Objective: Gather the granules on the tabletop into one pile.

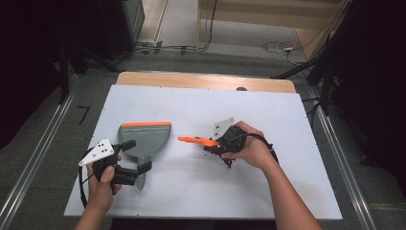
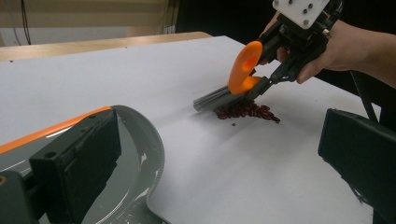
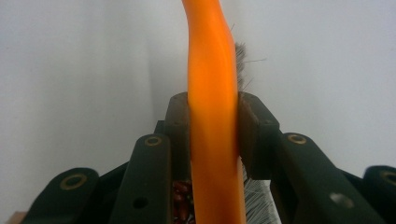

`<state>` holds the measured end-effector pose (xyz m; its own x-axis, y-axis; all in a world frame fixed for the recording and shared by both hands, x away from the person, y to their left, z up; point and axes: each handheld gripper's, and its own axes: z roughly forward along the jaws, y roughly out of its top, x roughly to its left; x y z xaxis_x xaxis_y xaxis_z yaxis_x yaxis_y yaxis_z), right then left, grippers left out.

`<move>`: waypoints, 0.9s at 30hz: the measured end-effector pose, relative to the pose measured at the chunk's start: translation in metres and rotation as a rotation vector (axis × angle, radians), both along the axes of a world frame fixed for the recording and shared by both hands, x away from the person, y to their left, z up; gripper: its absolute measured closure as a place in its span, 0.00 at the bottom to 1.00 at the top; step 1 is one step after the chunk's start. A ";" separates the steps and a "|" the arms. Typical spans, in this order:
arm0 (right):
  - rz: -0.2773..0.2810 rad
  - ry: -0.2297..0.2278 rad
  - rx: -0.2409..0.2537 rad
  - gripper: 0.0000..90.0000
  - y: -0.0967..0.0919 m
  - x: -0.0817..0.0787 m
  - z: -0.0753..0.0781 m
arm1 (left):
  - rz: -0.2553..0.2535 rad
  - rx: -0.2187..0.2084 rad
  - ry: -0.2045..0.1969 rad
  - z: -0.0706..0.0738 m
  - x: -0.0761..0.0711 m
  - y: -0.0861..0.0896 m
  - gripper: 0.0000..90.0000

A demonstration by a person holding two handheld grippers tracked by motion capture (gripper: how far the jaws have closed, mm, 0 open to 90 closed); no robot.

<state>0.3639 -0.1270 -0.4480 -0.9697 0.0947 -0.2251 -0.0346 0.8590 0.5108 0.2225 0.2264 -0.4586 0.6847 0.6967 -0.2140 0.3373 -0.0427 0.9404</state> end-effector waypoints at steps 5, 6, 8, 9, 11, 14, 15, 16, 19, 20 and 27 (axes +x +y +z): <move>0.004 0.012 -0.004 0.74 -0.003 -0.006 0.001 | -0.002 -0.004 0.000 0.000 0.000 0.000 0.00; 0.014 0.007 -0.007 0.74 -0.003 -0.006 0.001 | -0.002 -0.005 -0.001 0.000 0.000 0.000 0.00; 0.016 0.007 -0.005 0.74 -0.003 -0.007 0.001 | -0.001 -0.009 -0.001 0.001 -0.001 0.000 0.00; 0.014 -0.001 -0.008 0.74 -0.003 -0.007 0.003 | 0.000 -0.011 -0.001 0.001 -0.001 0.000 0.00; 0.001 -0.023 0.006 0.75 -0.003 -0.008 0.005 | 0.001 -0.009 -0.002 0.001 -0.001 0.000 0.00; -0.011 -0.050 0.012 0.75 -0.003 -0.009 0.010 | 0.005 -0.010 -0.004 0.001 -0.001 0.002 0.00; -0.011 -0.063 0.015 0.75 -0.003 -0.009 0.013 | 0.006 -0.012 -0.002 0.001 -0.001 0.002 0.00; -0.007 -0.069 0.017 0.75 -0.002 -0.009 0.014 | 0.007 -0.011 -0.003 0.001 -0.001 0.002 0.00; -0.026 -0.099 0.022 0.75 -0.003 -0.009 0.023 | 0.012 -0.017 -0.003 0.002 -0.001 0.003 0.00; -0.032 -0.108 0.030 0.75 -0.003 -0.010 0.026 | 0.014 -0.016 -0.003 0.002 -0.001 0.003 0.00; -0.106 -0.054 0.084 0.76 -0.004 -0.020 0.057 | 0.013 -0.015 -0.001 0.001 0.000 0.004 0.00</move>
<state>0.3439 -0.1307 -0.3909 -0.9398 0.2170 -0.2640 0.0246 0.8135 0.5810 0.2222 0.2308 -0.4576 0.6760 0.7020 -0.2241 0.3368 -0.0238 0.9413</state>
